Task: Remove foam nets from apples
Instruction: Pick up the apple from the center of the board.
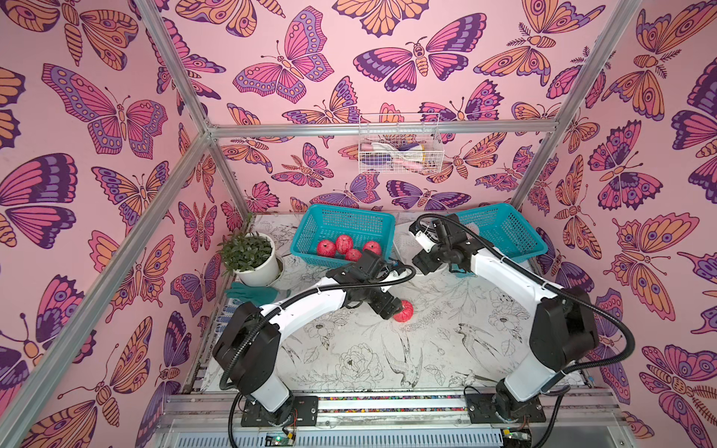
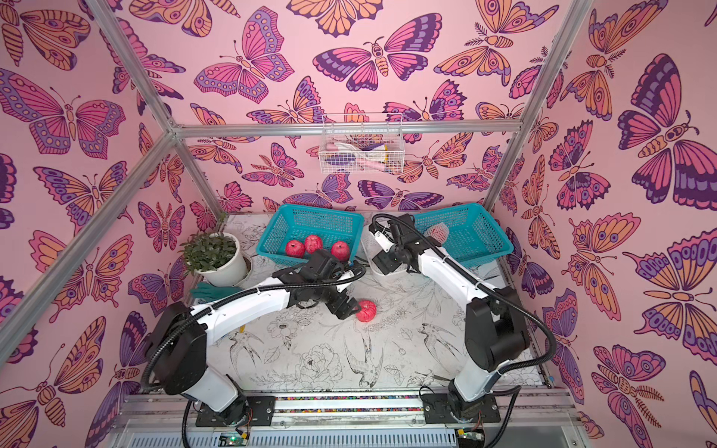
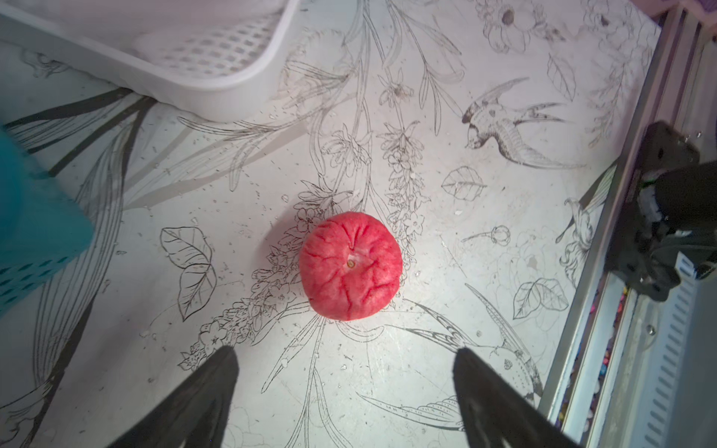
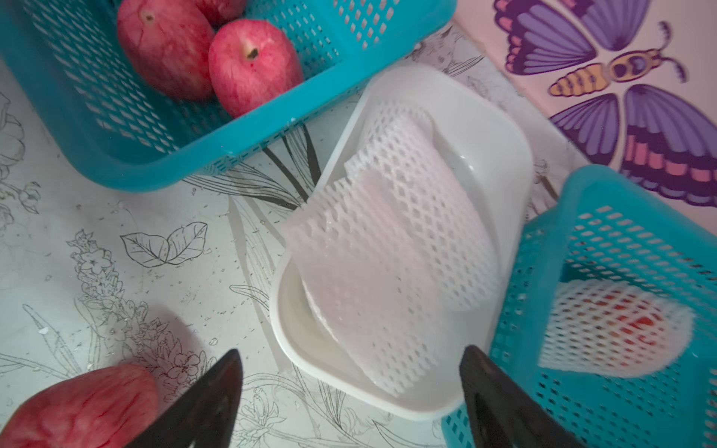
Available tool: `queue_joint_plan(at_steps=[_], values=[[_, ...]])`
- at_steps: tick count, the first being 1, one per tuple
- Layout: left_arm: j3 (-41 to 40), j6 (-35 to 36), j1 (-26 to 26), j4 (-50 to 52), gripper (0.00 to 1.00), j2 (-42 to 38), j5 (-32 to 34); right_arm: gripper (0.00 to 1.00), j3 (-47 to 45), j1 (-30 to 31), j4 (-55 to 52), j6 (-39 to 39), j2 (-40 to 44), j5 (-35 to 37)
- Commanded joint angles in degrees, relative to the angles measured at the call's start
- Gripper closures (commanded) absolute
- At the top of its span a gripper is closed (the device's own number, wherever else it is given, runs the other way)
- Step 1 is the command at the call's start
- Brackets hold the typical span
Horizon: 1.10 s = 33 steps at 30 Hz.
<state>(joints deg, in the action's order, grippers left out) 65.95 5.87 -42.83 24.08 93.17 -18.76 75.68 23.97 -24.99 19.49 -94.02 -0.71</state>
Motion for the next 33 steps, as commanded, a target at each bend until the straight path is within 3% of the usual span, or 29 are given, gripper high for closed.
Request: queue_joint_plan(at_steps=[1,9,15,23,33], values=[[1.3,1.9,-1.3,2.2,0.00,2.8,-2.9,0.10,-2.8,-1.1,0.9,-4.5,4.6,5.9],[8.1,3.8,-3.0,6.5,0.00,11.2,-2.6,0.00,-16.8,-6.2,4.8,-9.2,19.7,8.0],[11.1,2.8,-3.0,7.3,0.00,15.0,0.7,0.01,-22.6,-7.7,4.8,-9.6,26.4,8.4],[14.2,2.9,-3.0,9.0,0.02,18.9,1.2,0.01,-24.5,-8.1,5.0,-9.8,27.2,7.6],[15.2,4.1,-3.0,9.2,0.20,20.0,-0.1,0.01,-24.5,-8.2,5.6,-10.2,25.3,5.4]])
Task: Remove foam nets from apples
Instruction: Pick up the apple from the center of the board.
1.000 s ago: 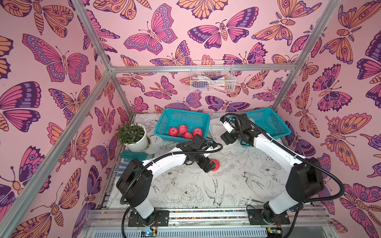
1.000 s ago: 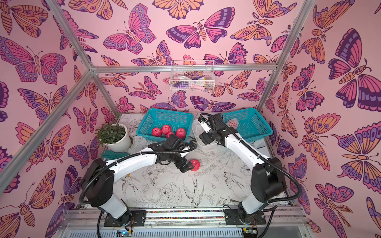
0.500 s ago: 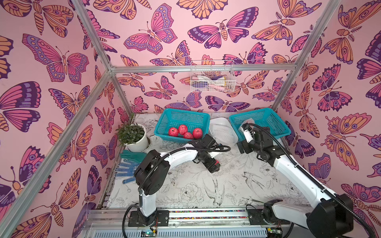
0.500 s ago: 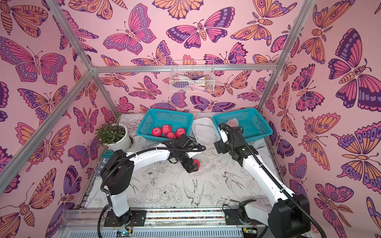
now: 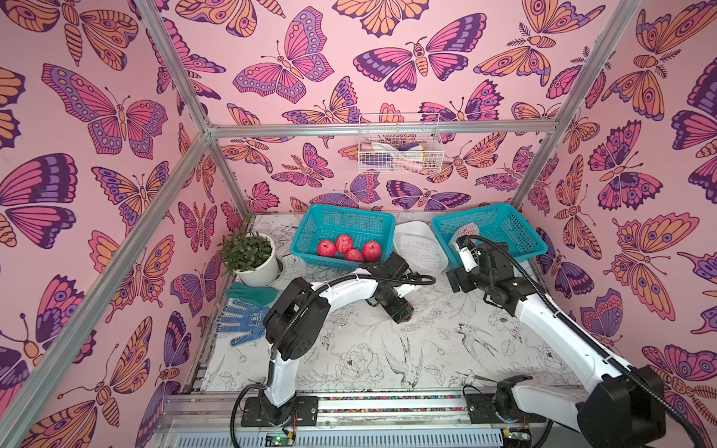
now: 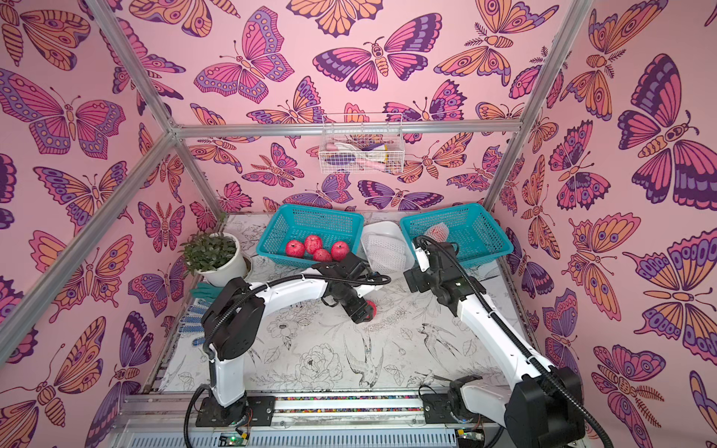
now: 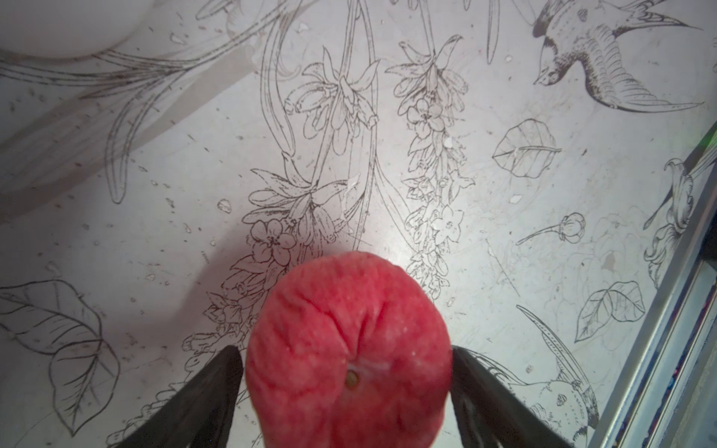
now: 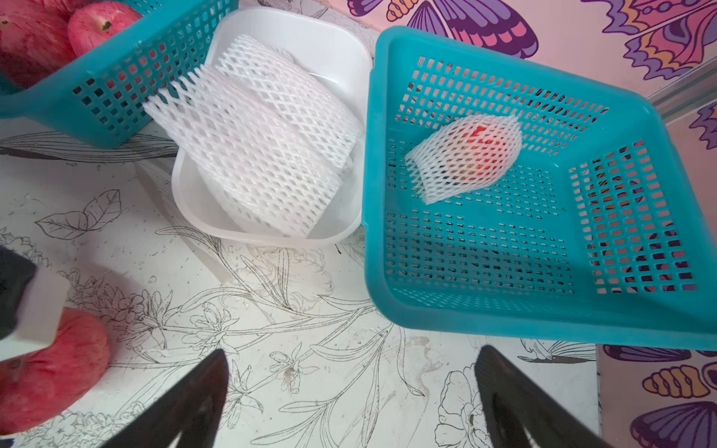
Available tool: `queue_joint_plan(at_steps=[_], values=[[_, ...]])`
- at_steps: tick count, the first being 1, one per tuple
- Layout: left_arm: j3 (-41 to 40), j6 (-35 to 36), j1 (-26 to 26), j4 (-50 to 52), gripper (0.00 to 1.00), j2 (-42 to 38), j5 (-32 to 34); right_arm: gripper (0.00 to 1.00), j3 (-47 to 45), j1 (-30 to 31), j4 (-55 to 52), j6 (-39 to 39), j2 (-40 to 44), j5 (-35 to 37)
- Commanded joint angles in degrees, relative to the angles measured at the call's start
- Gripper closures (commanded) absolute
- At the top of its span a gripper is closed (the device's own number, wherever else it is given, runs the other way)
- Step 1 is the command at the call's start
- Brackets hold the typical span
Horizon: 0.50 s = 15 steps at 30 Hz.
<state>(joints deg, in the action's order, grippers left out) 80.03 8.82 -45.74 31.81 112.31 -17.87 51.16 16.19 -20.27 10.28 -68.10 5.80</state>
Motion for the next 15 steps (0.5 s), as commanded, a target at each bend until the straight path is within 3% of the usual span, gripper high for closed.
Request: queue_joint_plan(at_steps=[1,10,15], values=[[1.0,1.4,-0.1,1.5,0.22,0.7,-1.2,0.01,0.1,-0.4,0.7,-1.1,-0.8,-1.0],[-0.2,2.4,-0.1,1.5,0.42,-0.2,-2.7,0.01,0.6,-0.4,0.5,-1.4,-0.5,-1.9],[-0.8,2.3,-0.1,1.5,0.48,-1.1,-2.4,0.01,0.6,-0.4,0.4,-1.8,-0.2,-2.1]])
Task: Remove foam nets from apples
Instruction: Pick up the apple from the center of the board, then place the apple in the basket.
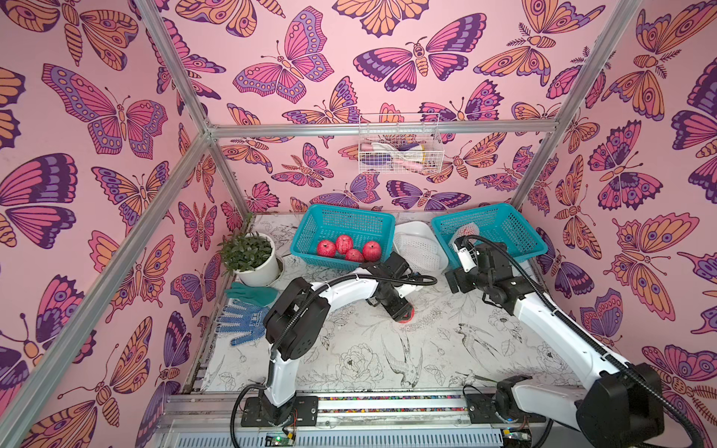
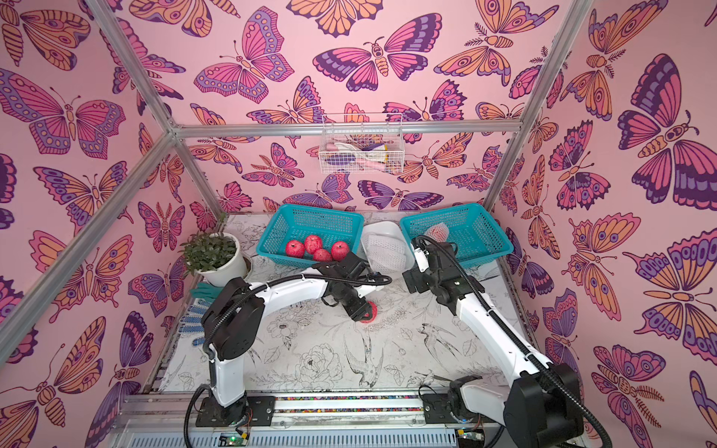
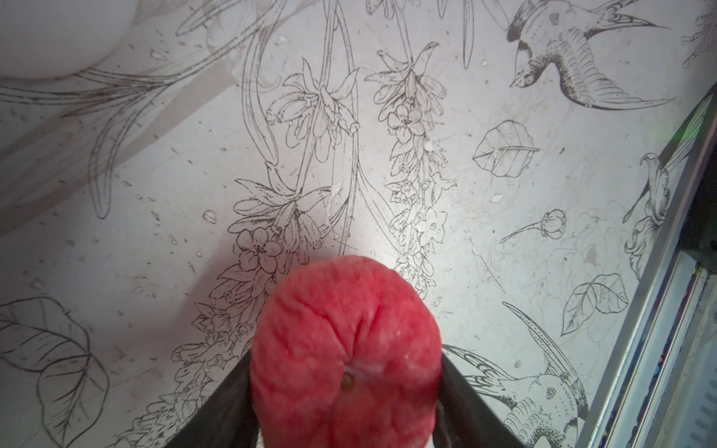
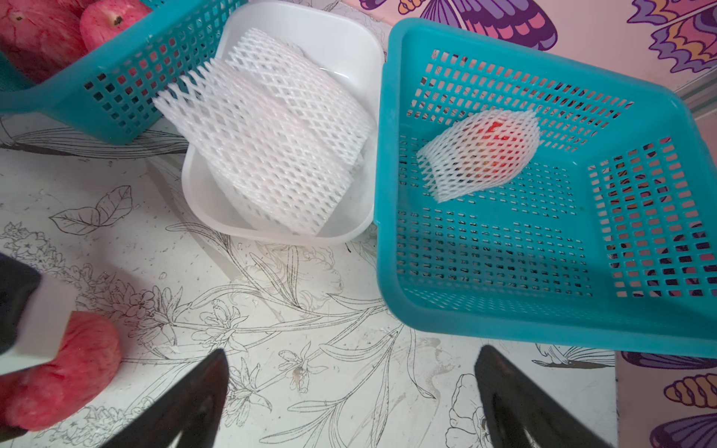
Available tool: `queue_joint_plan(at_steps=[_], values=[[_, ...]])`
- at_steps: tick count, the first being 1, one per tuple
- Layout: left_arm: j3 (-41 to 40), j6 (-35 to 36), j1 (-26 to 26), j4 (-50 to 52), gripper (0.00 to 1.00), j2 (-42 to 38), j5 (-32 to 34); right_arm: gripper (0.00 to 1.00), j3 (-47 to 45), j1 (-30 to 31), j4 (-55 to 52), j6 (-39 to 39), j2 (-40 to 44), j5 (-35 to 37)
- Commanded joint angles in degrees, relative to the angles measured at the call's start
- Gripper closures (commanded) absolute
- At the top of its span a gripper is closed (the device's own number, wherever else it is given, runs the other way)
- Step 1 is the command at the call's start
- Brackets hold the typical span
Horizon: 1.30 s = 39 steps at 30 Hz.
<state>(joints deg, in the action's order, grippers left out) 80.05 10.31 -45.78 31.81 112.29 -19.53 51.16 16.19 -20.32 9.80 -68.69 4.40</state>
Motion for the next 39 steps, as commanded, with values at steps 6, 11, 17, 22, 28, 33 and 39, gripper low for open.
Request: queue_joint_plan(at_steps=[6,11,17,22,28,33,39], values=[[-0.5,-0.2,0.6,2.7,0.52,-7.0,0.5,0.01,0.8,-0.4,0.3,-1.3,1.7,0.9],[2.8,-0.9,4.5,4.5,0.54,-12.1,-0.9,0.01,1.1,-0.4,0.1,-1.7,1.6,0.9],[8.7,-2.3,12.2,5.4,0.55,-13.0,-1.4,0.01,1.0,-0.5,0.3,-2.2,1.6,0.3],[17.4,-5.3,19.7,7.6,0.56,-7.5,1.2,0.00,1.2,-0.4,0.8,-2.6,1.0,-0.3],[26.1,-6.9,24.9,7.8,0.56,1.6,6.1,0.00,1.9,-0.4,1.5,-3.1,-0.4,-0.8],[34.2,-6.3,27.1,7.9,0.56,10.0,7.6,0.00,3.0,-0.4,1.7,-3.6,-2.7,-2.0],[44.9,-6.4,27.8,7.6,0.55,20.2,9.9,0.00,3.8,-0.4,2.9,-3.6,-4.6,-1.7]])
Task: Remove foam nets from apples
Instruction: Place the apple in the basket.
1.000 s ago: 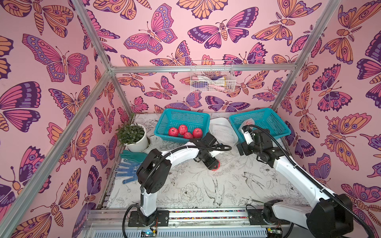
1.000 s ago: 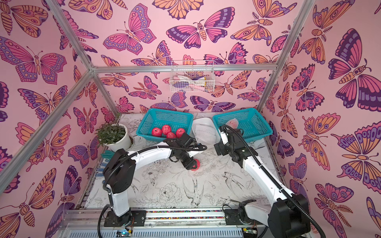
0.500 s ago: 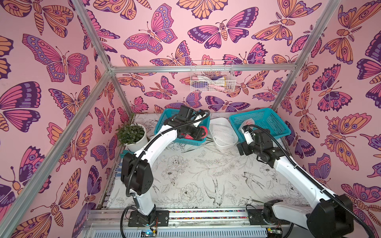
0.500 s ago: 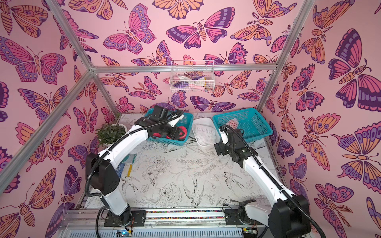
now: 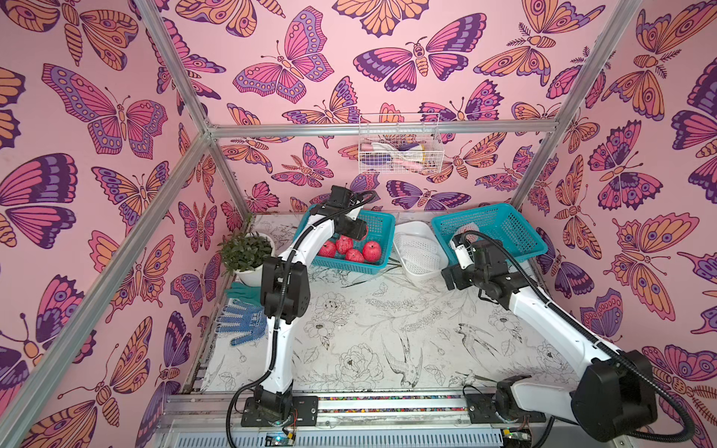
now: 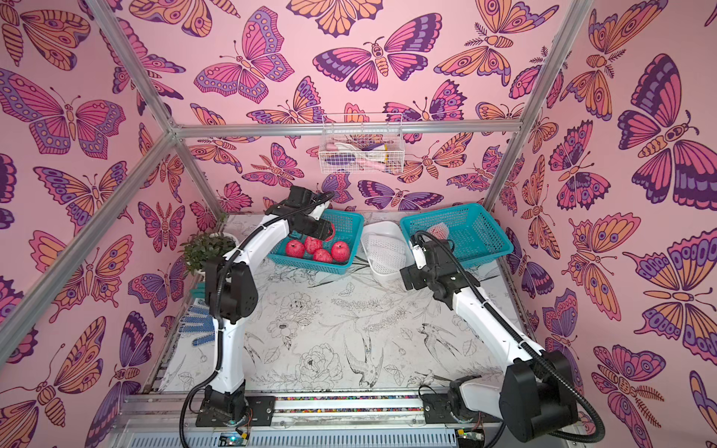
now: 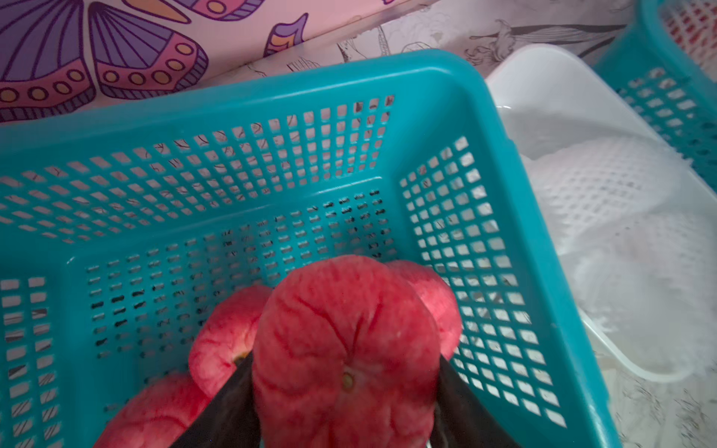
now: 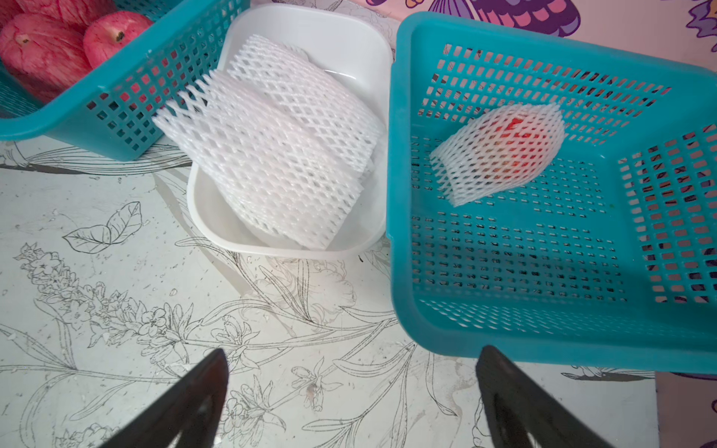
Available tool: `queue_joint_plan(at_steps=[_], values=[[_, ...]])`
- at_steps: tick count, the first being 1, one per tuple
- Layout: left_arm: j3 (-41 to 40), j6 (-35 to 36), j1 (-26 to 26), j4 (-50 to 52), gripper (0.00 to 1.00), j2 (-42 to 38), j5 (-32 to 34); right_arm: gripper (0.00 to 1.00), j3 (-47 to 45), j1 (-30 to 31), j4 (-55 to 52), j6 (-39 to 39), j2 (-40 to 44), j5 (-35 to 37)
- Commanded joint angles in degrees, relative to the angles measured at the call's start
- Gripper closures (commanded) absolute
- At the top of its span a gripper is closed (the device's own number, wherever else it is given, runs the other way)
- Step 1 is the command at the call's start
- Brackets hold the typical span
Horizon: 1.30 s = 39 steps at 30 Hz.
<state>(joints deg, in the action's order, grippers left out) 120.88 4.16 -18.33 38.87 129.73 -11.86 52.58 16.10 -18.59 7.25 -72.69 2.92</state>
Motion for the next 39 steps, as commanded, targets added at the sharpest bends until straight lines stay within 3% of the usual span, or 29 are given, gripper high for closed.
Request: queue_joint_plan(at_steps=[1,5,10,22,25,29,33,36,39], values=[[5.7,-0.2,0.5,1.0,0.55,4.1,2.5,0.00,2.6,-0.3,1.1,-0.9,-0.8,0.3],[11.4,-0.1,0.2,3.0,0.55,9.4,3.9,0.00,3.6,-0.3,1.8,0.3,-1.1,3.5],[12.7,-0.5,0.0,3.3,0.55,12.9,6.1,0.00,3.7,-0.3,5.8,0.1,-1.2,12.5],[12.9,-0.3,-1.5,4.5,0.48,16.8,8.0,0.01,10.4,-1.6,2.4,-1.1,-10.5,15.1],[12.9,-0.5,-1.6,4.6,0.36,16.3,8.2,0.01,16.9,-4.2,-3.6,-4.2,-15.7,15.2],[12.8,-0.1,-1.6,4.8,0.14,14.3,9.8,0.01,24.0,-6.9,-9.3,-6.7,-23.0,14.8],[12.7,0.0,-1.6,4.8,0.08,12.1,10.8,0.01,30.2,-9.6,-12.2,-11.7,-27.8,13.5],[12.1,0.1,-1.6,4.8,0.06,10.2,11.6,0.01,33.2,-12.2,-12.2,-15.5,-29.5,6.3],[10.9,0.1,-1.6,4.8,0.05,8.1,11.8,0.01,34.2,-13.3,-9.6,-19.8,-30.8,7.0]])
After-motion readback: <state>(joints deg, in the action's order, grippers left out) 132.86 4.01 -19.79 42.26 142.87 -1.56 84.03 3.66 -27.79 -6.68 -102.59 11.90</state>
